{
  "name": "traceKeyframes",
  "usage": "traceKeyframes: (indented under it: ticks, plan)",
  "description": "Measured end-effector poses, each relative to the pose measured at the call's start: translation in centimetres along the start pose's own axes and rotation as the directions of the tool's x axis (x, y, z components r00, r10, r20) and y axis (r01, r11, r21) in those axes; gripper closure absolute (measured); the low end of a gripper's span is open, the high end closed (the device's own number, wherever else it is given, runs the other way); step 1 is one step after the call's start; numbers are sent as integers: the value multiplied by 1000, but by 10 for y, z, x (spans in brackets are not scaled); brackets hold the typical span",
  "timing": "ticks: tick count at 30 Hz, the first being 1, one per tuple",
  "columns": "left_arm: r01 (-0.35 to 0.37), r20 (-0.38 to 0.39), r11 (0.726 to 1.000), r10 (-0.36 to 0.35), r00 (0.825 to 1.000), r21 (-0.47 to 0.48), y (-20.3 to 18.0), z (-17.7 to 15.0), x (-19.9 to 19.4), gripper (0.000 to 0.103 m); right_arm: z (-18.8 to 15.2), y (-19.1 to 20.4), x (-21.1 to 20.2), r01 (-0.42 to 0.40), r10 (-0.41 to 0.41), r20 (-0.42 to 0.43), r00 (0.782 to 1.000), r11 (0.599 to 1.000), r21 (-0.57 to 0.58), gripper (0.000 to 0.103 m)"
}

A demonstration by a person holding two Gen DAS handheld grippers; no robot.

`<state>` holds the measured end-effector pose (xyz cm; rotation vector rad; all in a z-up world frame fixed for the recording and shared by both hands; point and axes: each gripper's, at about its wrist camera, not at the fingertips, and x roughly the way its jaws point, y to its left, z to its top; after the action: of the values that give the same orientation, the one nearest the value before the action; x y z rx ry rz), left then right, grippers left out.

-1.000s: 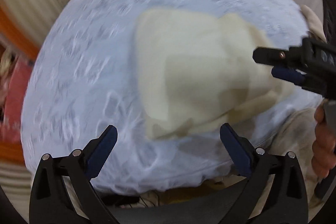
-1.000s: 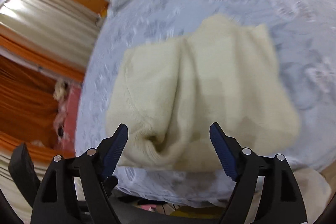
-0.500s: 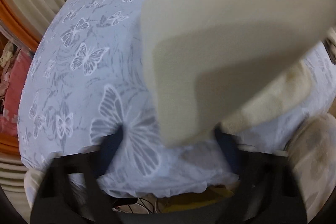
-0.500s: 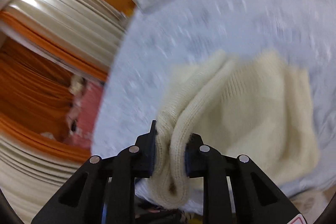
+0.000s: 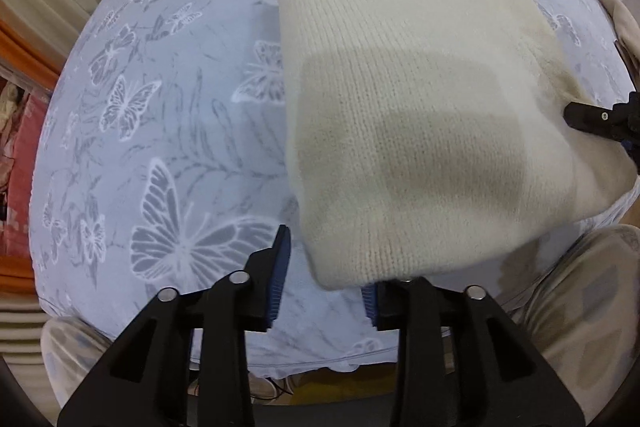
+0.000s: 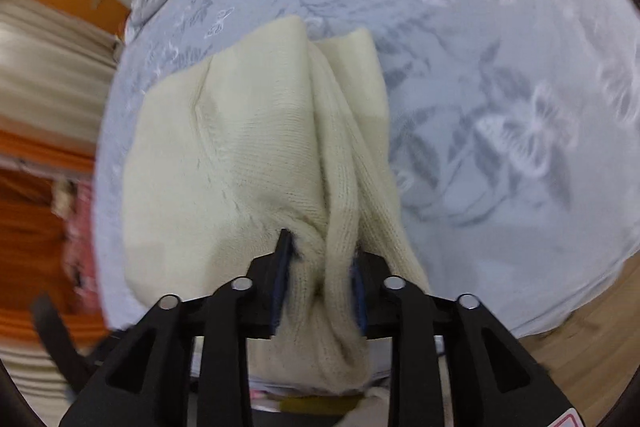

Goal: Fold small clothes

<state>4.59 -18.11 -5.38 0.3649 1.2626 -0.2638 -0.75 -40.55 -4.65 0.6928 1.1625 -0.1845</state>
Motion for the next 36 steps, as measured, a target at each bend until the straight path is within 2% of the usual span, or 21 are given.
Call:
traceKeyframes:
  ticks: [1, 2, 3, 4, 8, 9, 10, 12, 13, 14, 16, 18, 20, 21, 24, 27, 28, 30, 31, 34, 36]
  plan:
    - [-4, 5, 1000, 4, 1000, 1, 2, 0, -4, 60, -3, 0, -14, 27, -27, 47, 999, 1000, 1, 66]
    - [-7, 13, 1000, 7, 1000, 0, 5, -2, -10, 50, -7, 3, -28, 58, -58, 104, 993, 998, 1, 64]
    - [-4, 31, 1000, 4, 1000, -4, 10, -6, -18, 41, -8, 6, -37, 65, -65, 137, 989, 998, 0, 63]
    - [2, 42, 1000, -2, 999, -5, 12, -9, -24, 37, -12, 10, -51, 38, -35, 182, 983, 999, -15, 63]
    - [51, 91, 998, -47, 995, -36, 36, -28, -46, 22, -30, 35, -66, -99, 113, 135, 984, 989, -105, 63]
    - [55, 98, 997, -49, 994, -53, 43, -33, -50, 21, -34, 42, -59, -103, 117, 105, 988, 986, -135, 63]
    - [63, 98, 996, -57, 994, -65, 49, -36, -52, 21, -38, 46, -44, -50, 63, 65, 996, 983, -176, 64]
    - [60, 89, 993, -52, 995, -97, 60, -41, -53, 21, -37, 41, -4, 125, -131, -11, 991, 966, -224, 88]
    - [52, 88, 993, -42, 995, -105, 62, -43, -54, 21, -33, 21, 23, 205, -224, -75, 972, 958, -202, 103]
    - [46, 86, 993, -36, 996, -109, 64, -44, -54, 21, -28, 7, 28, 169, -184, -129, 974, 978, -122, 103]
    - [32, 77, 993, -23, 997, -117, 70, -47, -55, 21, -17, 1, 12, 123, -127, -127, 984, 992, -37, 103]
    - [39, 84, 989, -28, 996, -139, 77, -50, -59, 18, -16, 14, -14, 117, -121, -54, 991, 991, -57, 103]
    - [56, 92, 985, -42, 995, -164, 81, -53, -62, 15, -20, 39, -37, 34, -34, -2, 999, 993, -109, 94]
    - [63, 95, 983, -47, 994, -172, 83, -54, -62, 15, -23, 59, -48, -27, 31, 18, 999, 987, -159, 94]
    - [64, 92, 983, -48, 995, -172, 81, -53, -62, 15, -25, 108, -49, -92, 101, 24, 995, 964, -248, 94]
    - [66, 102, 985, -50, 993, -161, 77, -52, -67, 15, -28, 139, -20, -84, 86, -7, 996, 943, -323, 94]
    - [61, 110, 986, -44, 993, -154, 75, -52, -70, 15, -28, 146, 7, -44, 27, -53, 998, 935, -353, 94]
    - [55, 122, 987, -37, 992, -151, 75, -52, -74, 15, -32, 145, 60, 82, -137, -114, 984, 916, -393, 103]
    - [58, 124, 987, -39, 991, -150, 76, -53, -75, 15, -34, 144, 68, 96, -148, -96, 984, 908, -409, 103]
    - [64, 127, 986, -44, 991, -154, 78, -52, -77, 15, -24, 148, 36, 61, -103, -95, 990, 929, -365, 103]
    - [60, 124, 986, -41, 991, -155, 79, -53, -76, 15, -22, 142, 3, 24, -38, -30, 999, 929, -370, 103]
